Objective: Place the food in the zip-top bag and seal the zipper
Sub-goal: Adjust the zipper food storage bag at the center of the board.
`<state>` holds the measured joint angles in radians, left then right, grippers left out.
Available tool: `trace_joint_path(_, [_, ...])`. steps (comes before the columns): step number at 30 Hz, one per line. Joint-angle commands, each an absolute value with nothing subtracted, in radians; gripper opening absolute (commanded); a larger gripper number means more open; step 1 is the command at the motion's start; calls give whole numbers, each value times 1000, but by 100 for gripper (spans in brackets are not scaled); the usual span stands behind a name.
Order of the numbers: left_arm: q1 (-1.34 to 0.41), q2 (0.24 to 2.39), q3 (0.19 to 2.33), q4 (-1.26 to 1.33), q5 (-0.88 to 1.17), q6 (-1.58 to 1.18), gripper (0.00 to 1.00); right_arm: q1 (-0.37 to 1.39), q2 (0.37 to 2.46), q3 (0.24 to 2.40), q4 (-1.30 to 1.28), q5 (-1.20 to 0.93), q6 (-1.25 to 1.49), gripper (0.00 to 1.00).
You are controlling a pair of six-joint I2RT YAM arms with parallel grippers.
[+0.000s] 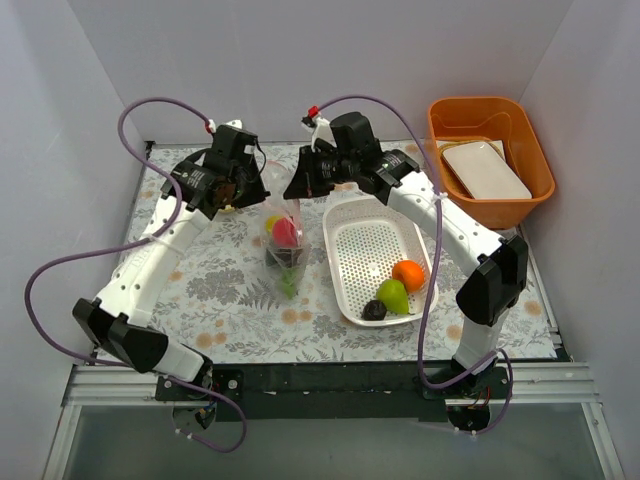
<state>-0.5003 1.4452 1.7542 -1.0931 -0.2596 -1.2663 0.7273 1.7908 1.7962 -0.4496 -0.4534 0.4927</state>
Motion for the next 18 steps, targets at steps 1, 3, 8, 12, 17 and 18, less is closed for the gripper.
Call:
trace_joint_path(1, [-495, 1428, 1655, -1059, -179, -1294, 0, 735, 1815, 1953, -522, -390, 427, 1])
trace_joint_path(3, [-497, 1370, 1614, -1005, -221, -1315, 0, 739, 1757, 1893, -366, -530, 434, 1])
trace_joint_path(8, [-488, 1253, 1611, -968, -396, -1331, 0, 729, 1744, 1847, -323, -522, 457, 1])
trace_joint_path(12, [-488, 1198, 1658, -988, -469, -1345, 0, 730, 1787, 1876, -407, -492, 448, 1])
trace_joint_path(17, [-488, 1161, 1796, -996, -537, -1321, 0, 730, 1784, 1850, -351, -538, 477, 1])
trace_joint_path(18, [-488, 1161, 1799, -985, -541, -1307, 0, 730, 1787, 1848, -344, -545, 479, 1])
